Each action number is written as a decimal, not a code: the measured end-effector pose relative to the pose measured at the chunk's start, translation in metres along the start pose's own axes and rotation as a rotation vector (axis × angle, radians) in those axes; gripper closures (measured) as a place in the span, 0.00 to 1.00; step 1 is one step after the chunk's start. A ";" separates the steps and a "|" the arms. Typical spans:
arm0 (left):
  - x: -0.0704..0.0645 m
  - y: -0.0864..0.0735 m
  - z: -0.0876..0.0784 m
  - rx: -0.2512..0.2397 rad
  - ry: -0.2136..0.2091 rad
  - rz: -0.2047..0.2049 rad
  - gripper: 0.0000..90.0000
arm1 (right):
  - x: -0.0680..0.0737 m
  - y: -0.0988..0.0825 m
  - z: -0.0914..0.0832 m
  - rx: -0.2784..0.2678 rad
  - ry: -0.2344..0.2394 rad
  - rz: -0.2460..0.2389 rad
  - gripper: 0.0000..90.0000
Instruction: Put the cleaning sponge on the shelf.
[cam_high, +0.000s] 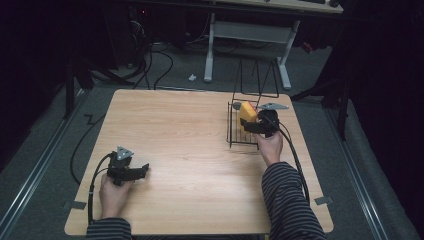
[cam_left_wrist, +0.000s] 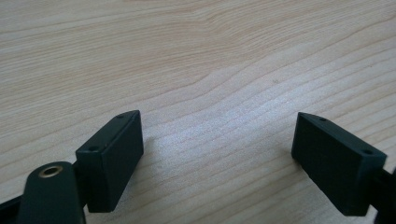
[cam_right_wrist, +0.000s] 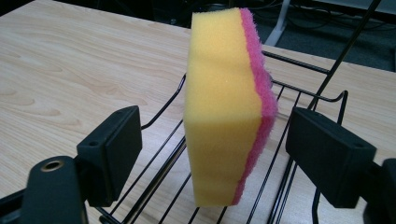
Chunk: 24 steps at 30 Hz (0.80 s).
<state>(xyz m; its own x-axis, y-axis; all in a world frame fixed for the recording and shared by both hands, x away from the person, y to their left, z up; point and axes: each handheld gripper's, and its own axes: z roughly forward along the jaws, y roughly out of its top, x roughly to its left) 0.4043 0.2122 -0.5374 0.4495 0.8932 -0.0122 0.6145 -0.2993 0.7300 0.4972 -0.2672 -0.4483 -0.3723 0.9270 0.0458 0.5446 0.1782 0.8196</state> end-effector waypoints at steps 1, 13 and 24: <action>0.000 0.000 0.000 0.000 0.000 0.000 0.19 | 0.000 0.000 -0.001 0.001 0.001 -0.002 0.19; 0.000 0.000 0.000 0.000 0.000 0.000 0.19 | -0.006 -0.007 -0.011 -0.018 -0.003 0.018 0.18; 0.000 0.000 0.000 0.000 0.000 0.001 0.19 | -0.005 -0.006 -0.029 -0.044 0.019 -0.001 0.18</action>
<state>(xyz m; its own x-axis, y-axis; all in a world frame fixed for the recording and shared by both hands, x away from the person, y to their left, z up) 0.4043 0.2122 -0.5374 0.4497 0.8931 -0.0116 0.6144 -0.2999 0.7298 0.4744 -0.2828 -0.4371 -0.3874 0.9202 0.0555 0.5104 0.1639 0.8442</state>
